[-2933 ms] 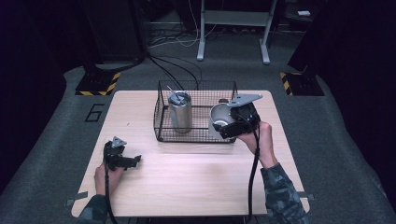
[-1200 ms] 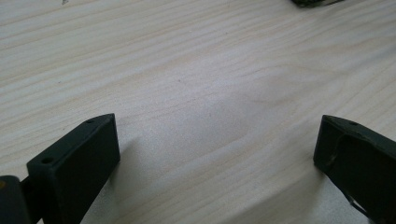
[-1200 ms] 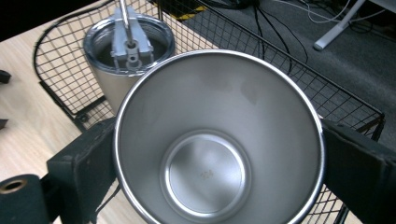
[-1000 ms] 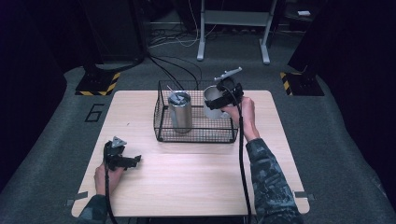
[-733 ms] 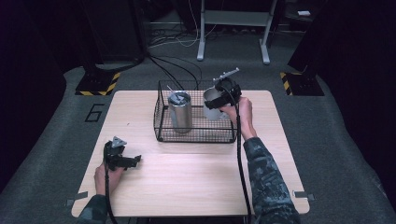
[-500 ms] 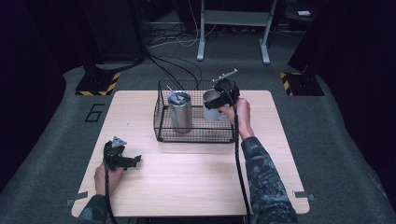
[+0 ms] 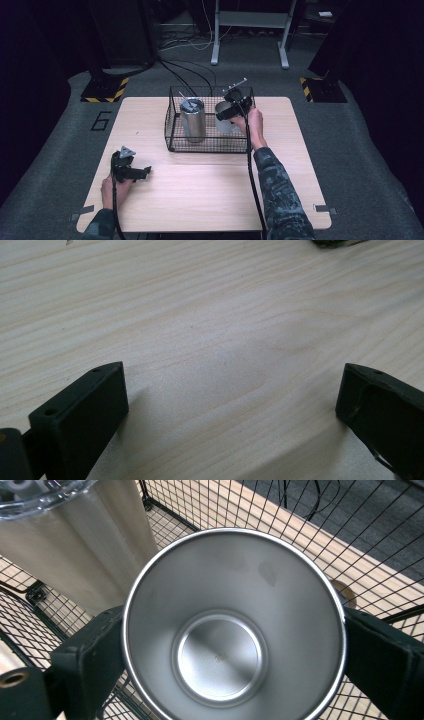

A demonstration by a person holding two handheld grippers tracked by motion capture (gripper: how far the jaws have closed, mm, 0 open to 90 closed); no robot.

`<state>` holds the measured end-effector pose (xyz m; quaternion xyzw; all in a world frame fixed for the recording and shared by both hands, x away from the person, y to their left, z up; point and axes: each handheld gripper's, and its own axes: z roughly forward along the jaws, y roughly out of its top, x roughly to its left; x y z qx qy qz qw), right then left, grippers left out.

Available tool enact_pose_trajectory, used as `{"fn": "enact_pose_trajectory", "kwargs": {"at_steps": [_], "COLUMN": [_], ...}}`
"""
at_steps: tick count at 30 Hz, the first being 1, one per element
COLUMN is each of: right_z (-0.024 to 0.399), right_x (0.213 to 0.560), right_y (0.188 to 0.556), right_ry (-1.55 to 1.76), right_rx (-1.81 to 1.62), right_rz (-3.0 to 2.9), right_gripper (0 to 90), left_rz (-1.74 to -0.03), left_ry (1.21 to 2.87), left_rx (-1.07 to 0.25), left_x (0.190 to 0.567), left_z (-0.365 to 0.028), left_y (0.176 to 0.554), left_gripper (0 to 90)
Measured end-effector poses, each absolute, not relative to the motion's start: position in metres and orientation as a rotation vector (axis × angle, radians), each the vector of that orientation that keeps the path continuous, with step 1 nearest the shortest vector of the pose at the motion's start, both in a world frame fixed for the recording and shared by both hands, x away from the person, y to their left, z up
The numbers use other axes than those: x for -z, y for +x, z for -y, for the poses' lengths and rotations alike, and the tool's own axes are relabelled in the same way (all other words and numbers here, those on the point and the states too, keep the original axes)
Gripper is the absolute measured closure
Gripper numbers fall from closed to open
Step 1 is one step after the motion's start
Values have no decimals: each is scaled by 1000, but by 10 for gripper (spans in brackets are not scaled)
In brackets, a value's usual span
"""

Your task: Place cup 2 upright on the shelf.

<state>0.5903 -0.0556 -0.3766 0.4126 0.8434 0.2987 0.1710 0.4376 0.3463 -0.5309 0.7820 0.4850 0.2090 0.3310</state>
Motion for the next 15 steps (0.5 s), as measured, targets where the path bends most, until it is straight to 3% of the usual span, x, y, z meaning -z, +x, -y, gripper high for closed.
{"fn": "enact_pose_trajectory", "kwargs": {"at_steps": [15], "right_z": [49], "right_x": [393], "right_y": [596], "right_ry": [1208], "right_rx": [-799], "right_rz": [-2424], "right_gripper": [57], "left_rz": [-1269], "left_ry": [2043], "left_rx": [-547], "left_x": [531], "left_z": [-346], "left_y": [438], "left_gripper": [3]}}
